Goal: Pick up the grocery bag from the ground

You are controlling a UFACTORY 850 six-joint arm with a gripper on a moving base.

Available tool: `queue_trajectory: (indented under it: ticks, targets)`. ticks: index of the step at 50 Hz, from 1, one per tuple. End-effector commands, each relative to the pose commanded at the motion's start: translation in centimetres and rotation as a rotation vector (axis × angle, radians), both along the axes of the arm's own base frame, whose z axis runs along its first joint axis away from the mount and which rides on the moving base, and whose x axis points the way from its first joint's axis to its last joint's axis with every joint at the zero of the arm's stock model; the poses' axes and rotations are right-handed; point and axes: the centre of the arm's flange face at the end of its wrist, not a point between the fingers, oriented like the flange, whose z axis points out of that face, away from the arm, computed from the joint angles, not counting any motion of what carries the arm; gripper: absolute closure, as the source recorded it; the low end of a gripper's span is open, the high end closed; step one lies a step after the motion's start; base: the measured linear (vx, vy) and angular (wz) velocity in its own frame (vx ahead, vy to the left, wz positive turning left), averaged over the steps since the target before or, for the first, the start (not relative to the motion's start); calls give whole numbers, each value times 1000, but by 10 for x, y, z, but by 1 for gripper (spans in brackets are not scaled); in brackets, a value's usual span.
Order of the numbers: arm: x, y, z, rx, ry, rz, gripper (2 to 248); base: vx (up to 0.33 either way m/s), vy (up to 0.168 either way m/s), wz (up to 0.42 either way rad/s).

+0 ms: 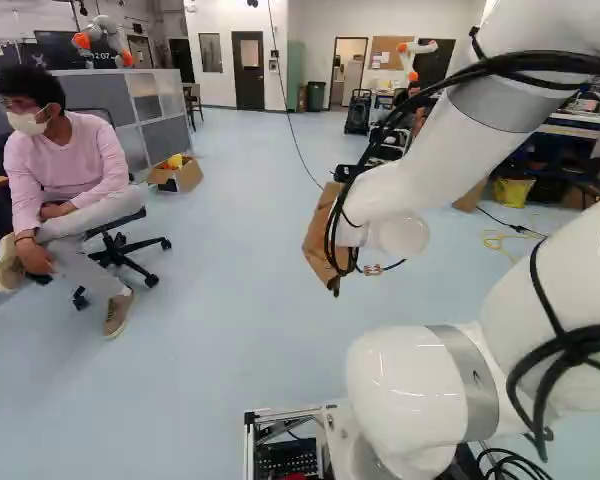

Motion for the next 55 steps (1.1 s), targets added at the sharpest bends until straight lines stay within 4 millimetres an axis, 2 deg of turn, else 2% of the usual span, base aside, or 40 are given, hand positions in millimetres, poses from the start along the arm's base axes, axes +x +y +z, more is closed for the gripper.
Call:
queue_trajectory:
  ticks: [32, 55]
  targets:
    - [-19, 17, -13, -32, -102, 92, 229, 0, 0, 0]
    - [-26, 22, -17, -39, -133, 121, 229, 0, 0, 0]
